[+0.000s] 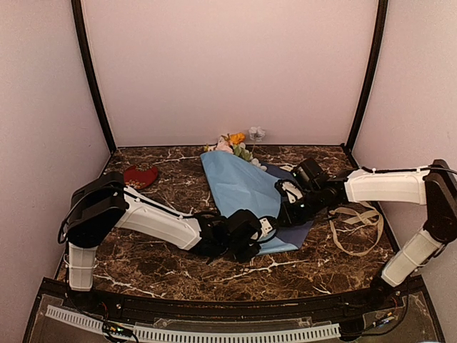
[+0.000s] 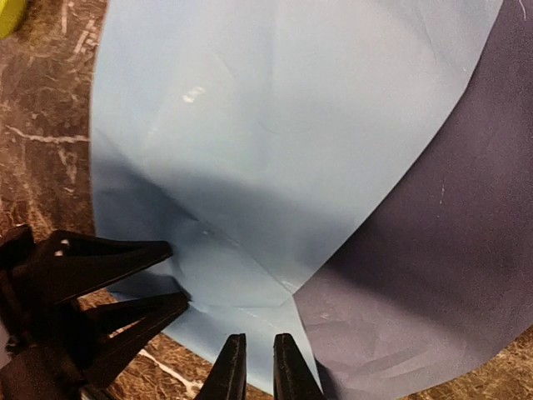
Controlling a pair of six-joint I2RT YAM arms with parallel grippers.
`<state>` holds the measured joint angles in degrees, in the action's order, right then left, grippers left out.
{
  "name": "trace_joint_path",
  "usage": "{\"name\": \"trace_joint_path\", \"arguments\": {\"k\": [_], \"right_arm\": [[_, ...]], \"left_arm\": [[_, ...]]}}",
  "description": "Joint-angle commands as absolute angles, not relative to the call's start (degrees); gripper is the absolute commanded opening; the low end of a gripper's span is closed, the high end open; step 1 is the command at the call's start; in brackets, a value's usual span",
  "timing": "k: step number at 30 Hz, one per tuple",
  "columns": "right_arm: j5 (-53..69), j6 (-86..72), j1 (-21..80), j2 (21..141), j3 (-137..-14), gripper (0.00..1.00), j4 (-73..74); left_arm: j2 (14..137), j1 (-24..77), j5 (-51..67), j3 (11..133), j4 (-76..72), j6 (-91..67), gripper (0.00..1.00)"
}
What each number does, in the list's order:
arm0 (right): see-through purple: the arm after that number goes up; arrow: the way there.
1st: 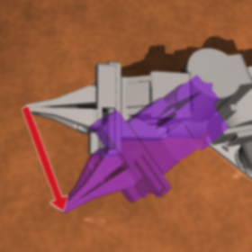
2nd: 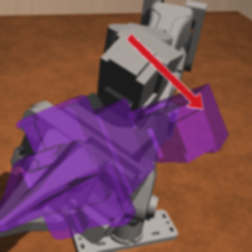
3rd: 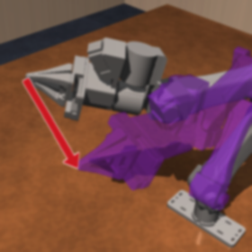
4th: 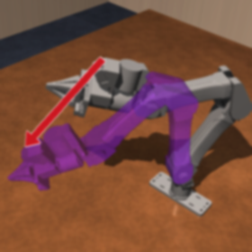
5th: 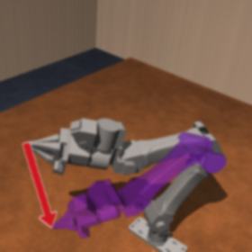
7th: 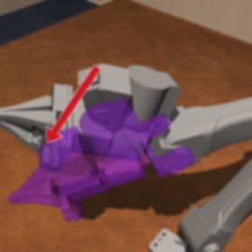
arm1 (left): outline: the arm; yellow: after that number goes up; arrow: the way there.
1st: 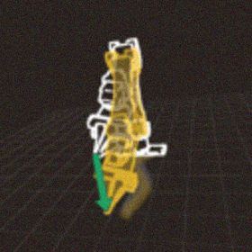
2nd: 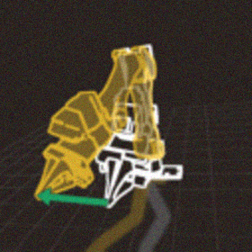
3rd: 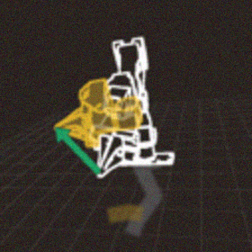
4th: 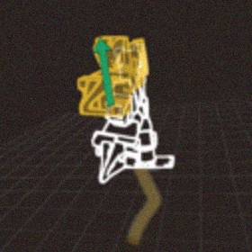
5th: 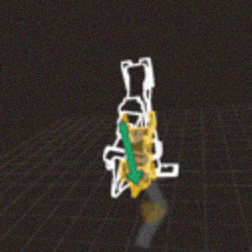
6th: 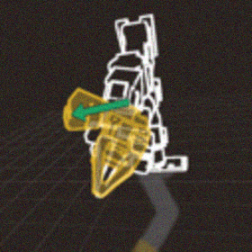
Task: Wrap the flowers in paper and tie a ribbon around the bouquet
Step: Press the 2/3-folded wrapping paper.
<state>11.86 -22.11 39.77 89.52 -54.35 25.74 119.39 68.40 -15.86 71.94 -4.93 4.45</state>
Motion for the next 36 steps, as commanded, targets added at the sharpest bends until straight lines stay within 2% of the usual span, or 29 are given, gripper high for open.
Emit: {"name": "trace_joint_path", "arguments": {"k": [1, 4, 8, 17, 22, 29, 32, 36], "right_arm": [[19.3, -25.2, 41.3, 86.9, -48.6, 0.12, 20.7], [22.6, -26.6, 41.5, 88.6, -45.5, 0.1, 17.3], [21.1, -26.5, 41.4, 90.9, -44.2, 0.09, 17.5], [6.0, -27.0, 37.5, 87.8, -38.8, 0.08, 28.3], [-1.3, -27.2, 37.4, 82.0, -40.9, 0.12, 33.3], [7.7, -26.6, 45.5, 78.8, -49.1, 0.09, 25.5], [15.3, -30.9, 46.3, 80.4, -47.1, 0.08, 17.5], [19.1, -34.5, 46.4, 83.9, -43.6, 0.06, 11.2]], "left_arm": [[118.8, 68.2, -13.8, 68.2, 1.0, 3.1, 0.36], [117.9, 68.3, -13.8, 66.9, 0.5, 2.4, 0.36], [117.5, 68.3, -13.7, 65.9, 0.7, 1.7, 0.36], [117.2, 68.3, -13.2, 65.5, 0.0, 1.0, 0.36], [116.9, 68.2, -13.6, 65.3, 0.1, 0.8, 0.36], [116.7, 68.3, -13.1, 64.9, -0.3, 0.4, 0.36], [116.6, 68.3, -13.4, 64.8, -0.2, 0.1, 0.36], [116.4, 68.3, -13.1, 64.5, -0.6, -0.1, 0.36]]}}
